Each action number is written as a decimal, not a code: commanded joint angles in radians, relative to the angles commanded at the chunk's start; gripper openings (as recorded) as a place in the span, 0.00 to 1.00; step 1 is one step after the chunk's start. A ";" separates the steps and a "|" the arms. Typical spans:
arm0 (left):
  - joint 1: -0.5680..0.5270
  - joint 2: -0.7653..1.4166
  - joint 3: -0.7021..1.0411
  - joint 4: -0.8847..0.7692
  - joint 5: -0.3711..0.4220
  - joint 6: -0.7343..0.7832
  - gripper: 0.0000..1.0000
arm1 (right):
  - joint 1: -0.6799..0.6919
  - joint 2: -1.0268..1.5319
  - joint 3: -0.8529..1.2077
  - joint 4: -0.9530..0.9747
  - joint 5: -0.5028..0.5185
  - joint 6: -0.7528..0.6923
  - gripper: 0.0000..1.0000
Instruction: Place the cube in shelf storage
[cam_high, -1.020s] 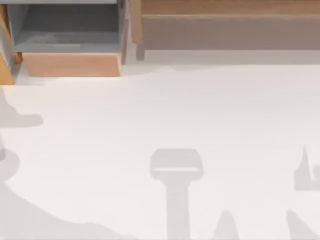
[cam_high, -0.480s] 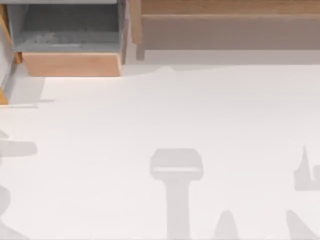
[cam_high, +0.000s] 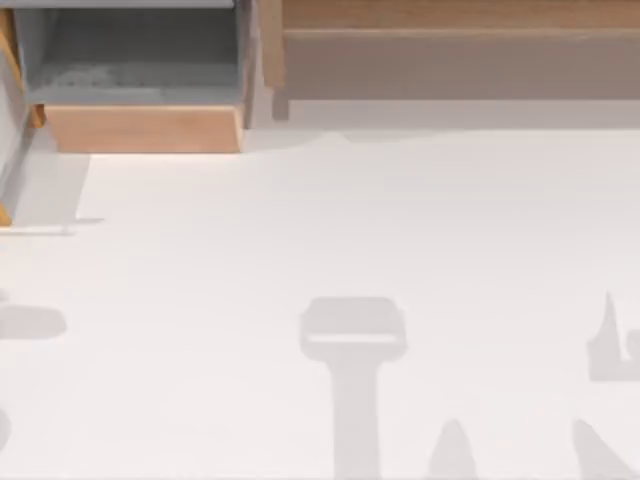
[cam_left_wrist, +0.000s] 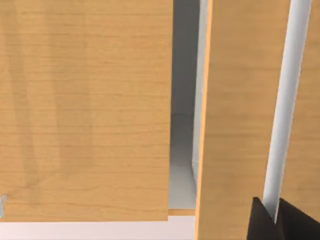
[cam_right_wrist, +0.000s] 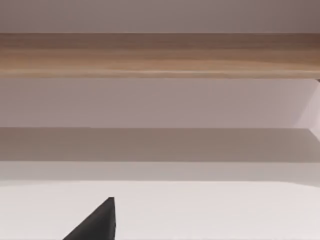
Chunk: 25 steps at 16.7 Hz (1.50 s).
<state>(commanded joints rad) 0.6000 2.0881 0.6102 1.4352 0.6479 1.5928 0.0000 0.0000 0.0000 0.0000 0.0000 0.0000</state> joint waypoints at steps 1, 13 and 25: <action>0.018 -0.013 -0.030 0.018 0.018 0.000 0.00 | 0.000 0.000 0.000 0.000 0.000 0.000 1.00; 0.074 -0.054 -0.128 0.074 0.075 0.002 0.30 | 0.000 0.000 0.000 0.000 0.000 0.000 1.00; 0.074 -0.054 -0.128 0.074 0.075 0.002 1.00 | 0.000 0.000 0.000 0.000 0.000 0.000 1.00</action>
<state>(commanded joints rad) 0.6741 2.0345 0.4826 1.5096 0.7229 1.5951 0.0000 0.0000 0.0000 0.0000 0.0000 0.0000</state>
